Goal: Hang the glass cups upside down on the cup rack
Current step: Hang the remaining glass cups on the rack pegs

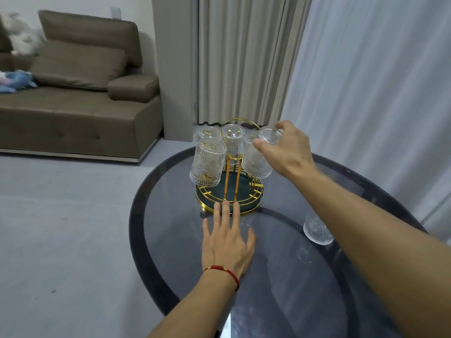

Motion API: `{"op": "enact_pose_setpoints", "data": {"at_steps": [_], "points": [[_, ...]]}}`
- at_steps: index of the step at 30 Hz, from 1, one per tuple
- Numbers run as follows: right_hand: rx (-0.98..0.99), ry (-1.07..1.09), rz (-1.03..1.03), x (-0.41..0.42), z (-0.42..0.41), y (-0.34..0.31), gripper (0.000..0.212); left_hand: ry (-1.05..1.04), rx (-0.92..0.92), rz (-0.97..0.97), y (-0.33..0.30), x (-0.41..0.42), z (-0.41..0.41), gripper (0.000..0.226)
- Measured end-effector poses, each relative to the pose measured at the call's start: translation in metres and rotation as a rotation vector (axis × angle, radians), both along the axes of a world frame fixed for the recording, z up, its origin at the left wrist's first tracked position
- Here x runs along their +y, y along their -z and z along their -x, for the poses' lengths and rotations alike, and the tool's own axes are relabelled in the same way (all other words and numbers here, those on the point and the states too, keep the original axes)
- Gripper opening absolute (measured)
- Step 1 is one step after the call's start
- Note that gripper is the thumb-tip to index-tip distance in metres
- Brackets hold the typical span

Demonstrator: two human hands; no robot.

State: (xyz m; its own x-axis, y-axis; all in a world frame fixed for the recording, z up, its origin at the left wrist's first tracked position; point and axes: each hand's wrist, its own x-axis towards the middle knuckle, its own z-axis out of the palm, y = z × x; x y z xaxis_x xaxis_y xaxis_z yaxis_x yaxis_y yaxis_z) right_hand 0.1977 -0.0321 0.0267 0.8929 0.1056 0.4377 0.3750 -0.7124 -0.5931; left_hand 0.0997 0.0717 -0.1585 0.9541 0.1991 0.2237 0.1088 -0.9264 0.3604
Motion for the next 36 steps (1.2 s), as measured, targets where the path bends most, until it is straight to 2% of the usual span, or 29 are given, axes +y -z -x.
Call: {"op": "enact_pose_setpoints", "data": {"at_steps": [5, 16, 20, 23, 26, 28, 31, 33, 36], "points": [[0.031, -0.009, 0.090, 0.012, -0.006, 0.010, 0.077, 0.000, -0.009, -0.001, 0.002, 0.000, 0.000, 0.072], [0.032, -0.001, 0.086, 0.015, -0.012, 0.035, 0.073, 0.000, -0.008, -0.029, 0.005, 0.001, -0.005, 0.074], [0.015, -0.053, -0.030, -0.005, 0.012, 0.045, 0.066, 0.002, -0.008, -0.002, 0.003, 0.000, -0.003, 0.074], [-0.135, 0.028, -0.184, -0.033, 0.045, 0.065, 0.061, 0.002, -0.020, 0.001, -0.002, -0.002, 0.001, 0.072], [-0.237, 0.281, -0.245, -0.065, 0.069, 0.100, 0.072, 0.024, -0.035, -0.035, -0.010, -0.008, 0.007, 0.069], [-0.114, 0.419, -0.354, -0.084, 0.076, 0.118, 0.091, 0.048, -0.049, -0.001, -0.017, -0.019, 0.012, 0.069], [0.174, 0.418, -0.514, -0.099, 0.071, 0.132, 0.112, 0.099, -0.072, 0.154, -0.029, -0.041, 0.017, 0.072], [0.279, 0.379, -0.539, -0.104, 0.066, 0.138, 0.114, 0.119, -0.091, 0.225, -0.036, -0.055, 0.021, 0.074], [0.319, 0.356, -0.488, -0.109, 0.060, 0.145, 0.099, 0.152, -0.123, 0.281, -0.042, -0.067, 0.026, 0.070]]}}
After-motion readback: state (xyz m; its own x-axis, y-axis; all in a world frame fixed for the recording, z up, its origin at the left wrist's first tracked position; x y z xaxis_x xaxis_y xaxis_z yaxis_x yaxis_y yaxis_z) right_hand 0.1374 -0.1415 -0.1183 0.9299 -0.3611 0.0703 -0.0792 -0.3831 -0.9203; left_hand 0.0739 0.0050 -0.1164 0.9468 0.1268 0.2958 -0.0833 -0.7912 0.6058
